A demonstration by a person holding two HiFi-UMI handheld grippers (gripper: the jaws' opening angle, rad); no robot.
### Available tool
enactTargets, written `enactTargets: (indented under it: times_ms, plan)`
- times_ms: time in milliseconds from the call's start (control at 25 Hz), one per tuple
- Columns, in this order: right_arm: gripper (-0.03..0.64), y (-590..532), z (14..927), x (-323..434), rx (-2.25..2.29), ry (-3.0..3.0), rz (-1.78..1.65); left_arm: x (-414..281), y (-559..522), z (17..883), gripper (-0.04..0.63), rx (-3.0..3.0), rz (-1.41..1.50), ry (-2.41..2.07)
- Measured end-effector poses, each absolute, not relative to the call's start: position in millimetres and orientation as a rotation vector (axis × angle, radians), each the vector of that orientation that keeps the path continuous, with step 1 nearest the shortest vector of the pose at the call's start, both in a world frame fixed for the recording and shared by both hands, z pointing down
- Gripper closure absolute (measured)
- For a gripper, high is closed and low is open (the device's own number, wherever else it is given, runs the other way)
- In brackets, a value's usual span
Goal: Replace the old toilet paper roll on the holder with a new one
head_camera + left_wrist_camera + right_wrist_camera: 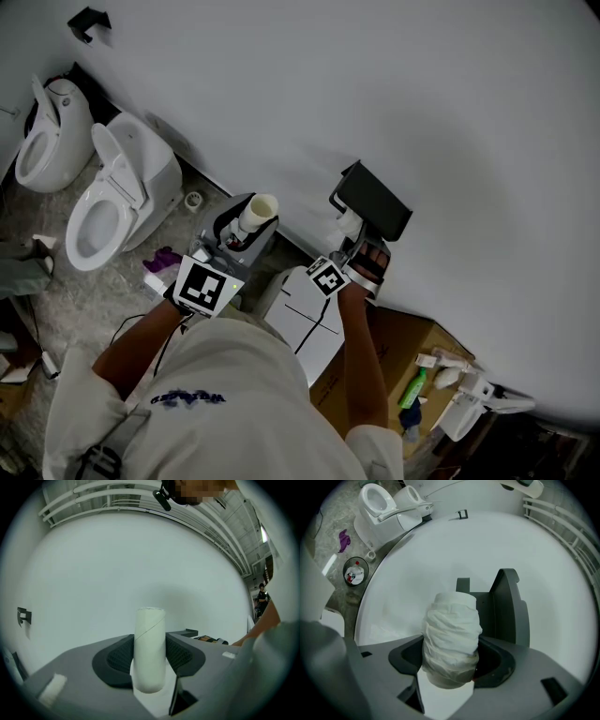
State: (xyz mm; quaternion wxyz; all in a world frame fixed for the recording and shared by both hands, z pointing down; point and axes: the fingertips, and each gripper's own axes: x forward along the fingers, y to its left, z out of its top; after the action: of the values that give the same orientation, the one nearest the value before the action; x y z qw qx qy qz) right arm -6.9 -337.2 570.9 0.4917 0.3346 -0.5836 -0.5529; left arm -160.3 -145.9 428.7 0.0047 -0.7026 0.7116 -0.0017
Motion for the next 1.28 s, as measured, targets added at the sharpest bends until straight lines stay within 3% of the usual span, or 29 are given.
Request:
enactTargets:
  times_ms: [1280]
  plan:
    - [0.311,-335.3,567.9,-21.7,0.813,-1.425,-1.38,-159.7,-142.4,424.4,0.397,-2.174,0.014,2.244]
